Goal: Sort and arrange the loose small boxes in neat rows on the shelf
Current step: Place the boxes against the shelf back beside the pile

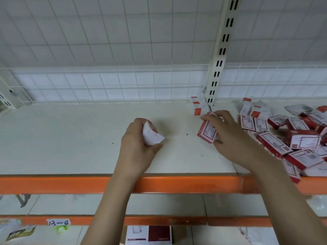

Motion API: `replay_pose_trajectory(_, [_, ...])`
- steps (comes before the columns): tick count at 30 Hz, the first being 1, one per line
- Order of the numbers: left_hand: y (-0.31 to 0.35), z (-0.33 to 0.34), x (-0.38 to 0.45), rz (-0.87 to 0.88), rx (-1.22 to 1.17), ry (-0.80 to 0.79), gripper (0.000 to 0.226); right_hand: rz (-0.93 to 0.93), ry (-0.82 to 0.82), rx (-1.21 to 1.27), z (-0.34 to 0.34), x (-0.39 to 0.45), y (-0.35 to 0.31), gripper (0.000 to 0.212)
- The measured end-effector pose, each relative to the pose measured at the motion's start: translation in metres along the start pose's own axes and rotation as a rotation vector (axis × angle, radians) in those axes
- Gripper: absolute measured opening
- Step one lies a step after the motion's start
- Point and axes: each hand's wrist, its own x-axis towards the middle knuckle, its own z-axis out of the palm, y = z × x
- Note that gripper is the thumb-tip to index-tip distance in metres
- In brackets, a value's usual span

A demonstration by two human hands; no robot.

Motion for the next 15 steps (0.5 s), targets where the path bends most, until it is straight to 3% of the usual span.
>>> replay_pose_trajectory(6, [-0.023,-0.052,0.02,-0.044,-0.087,-0.063,0.05,-0.001,0.136,0.022,0.021,0.023,-0.045,0.051])
replay_pose_trajectory(15, [-0.034,-0.066,0.032,-0.065,-0.288,-0.129,0.028,0.047,0.252,0.004,0.031,0.023,-0.075,0.052])
